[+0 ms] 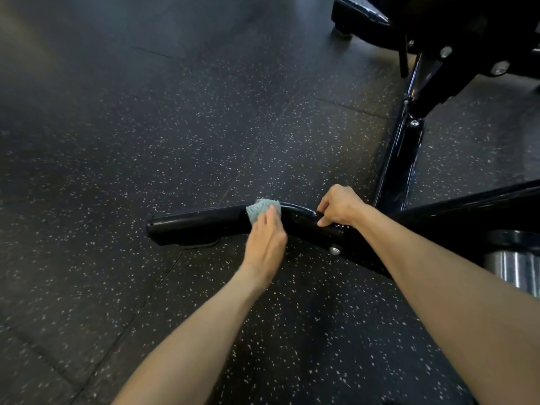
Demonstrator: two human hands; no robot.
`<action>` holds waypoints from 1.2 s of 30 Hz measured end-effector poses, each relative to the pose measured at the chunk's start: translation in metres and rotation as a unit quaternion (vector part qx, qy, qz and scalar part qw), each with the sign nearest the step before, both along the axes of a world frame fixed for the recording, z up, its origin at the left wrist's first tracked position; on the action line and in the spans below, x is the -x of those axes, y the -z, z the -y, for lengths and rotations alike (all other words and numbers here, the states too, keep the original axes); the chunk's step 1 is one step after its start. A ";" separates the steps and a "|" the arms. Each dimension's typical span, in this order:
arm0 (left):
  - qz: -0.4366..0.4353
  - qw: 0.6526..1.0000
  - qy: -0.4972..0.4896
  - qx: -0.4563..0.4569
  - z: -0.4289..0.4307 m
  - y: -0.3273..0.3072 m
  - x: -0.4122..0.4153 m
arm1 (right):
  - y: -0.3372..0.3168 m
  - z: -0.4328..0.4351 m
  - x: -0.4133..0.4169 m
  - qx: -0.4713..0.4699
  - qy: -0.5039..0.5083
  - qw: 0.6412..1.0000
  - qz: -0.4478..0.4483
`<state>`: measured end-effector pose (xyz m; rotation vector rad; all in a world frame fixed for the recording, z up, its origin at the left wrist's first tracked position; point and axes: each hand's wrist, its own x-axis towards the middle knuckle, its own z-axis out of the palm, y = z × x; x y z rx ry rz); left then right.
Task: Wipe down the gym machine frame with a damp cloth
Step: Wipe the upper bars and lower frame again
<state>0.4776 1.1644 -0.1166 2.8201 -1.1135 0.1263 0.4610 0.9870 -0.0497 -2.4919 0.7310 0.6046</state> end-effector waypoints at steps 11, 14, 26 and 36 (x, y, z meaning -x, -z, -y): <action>0.022 0.996 -0.025 -0.078 -0.057 -0.007 -0.027 | 0.008 -0.021 -0.019 0.041 -0.061 0.997 -0.016; 0.029 0.999 -0.013 0.002 -0.024 -0.006 -0.019 | 0.011 -0.041 -0.021 0.051 -0.094 0.994 0.031; 0.080 0.986 0.046 -0.137 -0.141 -0.019 -0.061 | 0.015 -0.055 -0.021 0.095 -0.088 0.987 0.093; -0.022 0.996 -0.077 -0.037 -0.135 -0.032 -0.074 | 0.008 -0.060 -0.027 0.098 -0.083 0.990 0.062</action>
